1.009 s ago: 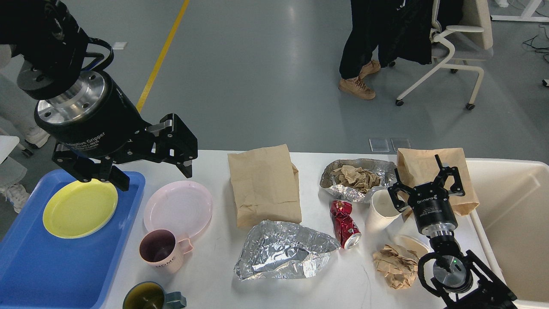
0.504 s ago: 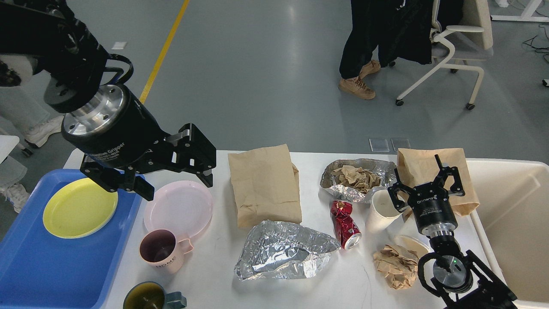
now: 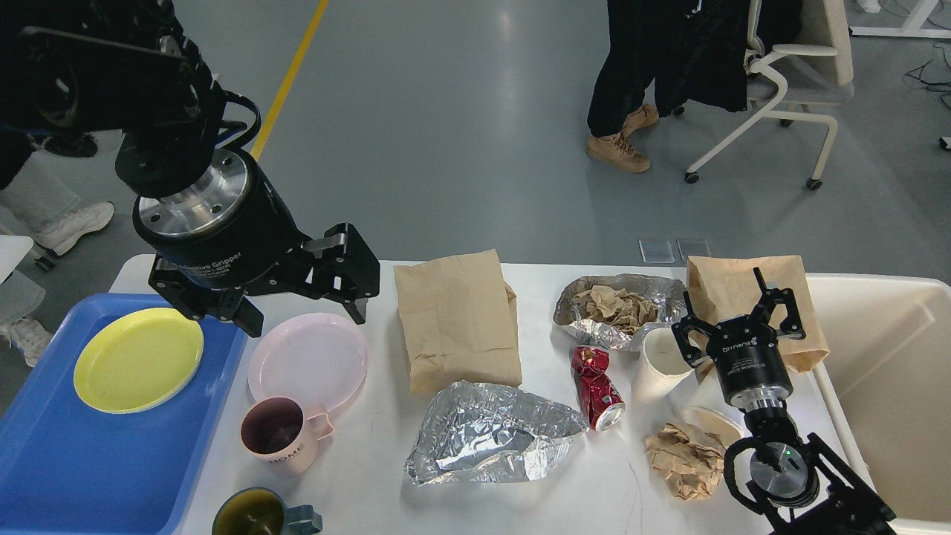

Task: Tidy desktop
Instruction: 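Move the left gripper over the pink mug and lower it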

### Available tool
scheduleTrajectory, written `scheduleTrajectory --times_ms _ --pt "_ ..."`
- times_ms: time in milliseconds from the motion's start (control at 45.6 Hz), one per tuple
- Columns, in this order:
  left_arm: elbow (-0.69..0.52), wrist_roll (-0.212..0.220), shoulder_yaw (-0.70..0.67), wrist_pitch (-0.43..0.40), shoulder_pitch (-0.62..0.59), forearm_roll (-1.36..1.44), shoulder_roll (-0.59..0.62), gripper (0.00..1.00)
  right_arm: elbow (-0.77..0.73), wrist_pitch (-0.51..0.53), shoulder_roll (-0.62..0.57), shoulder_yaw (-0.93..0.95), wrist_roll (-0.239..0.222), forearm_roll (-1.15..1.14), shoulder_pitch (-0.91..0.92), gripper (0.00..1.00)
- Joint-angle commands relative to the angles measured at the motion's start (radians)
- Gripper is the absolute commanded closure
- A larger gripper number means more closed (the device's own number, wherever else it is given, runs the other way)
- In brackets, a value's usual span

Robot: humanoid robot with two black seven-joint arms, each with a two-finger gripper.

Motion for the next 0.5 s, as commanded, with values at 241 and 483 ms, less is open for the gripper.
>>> scheduleTrajectory --times_ms 241,483 --pt "0.001 0.002 -0.051 0.043 0.051 0.080 0.195 0.07 0.000 0.000 0.000 0.000 0.000 0.000 0.000 0.00" --pt "0.001 0.003 -0.048 0.046 0.144 0.134 0.184 0.19 0.000 0.000 0.000 0.000 0.000 0.000 0.000 0.00"
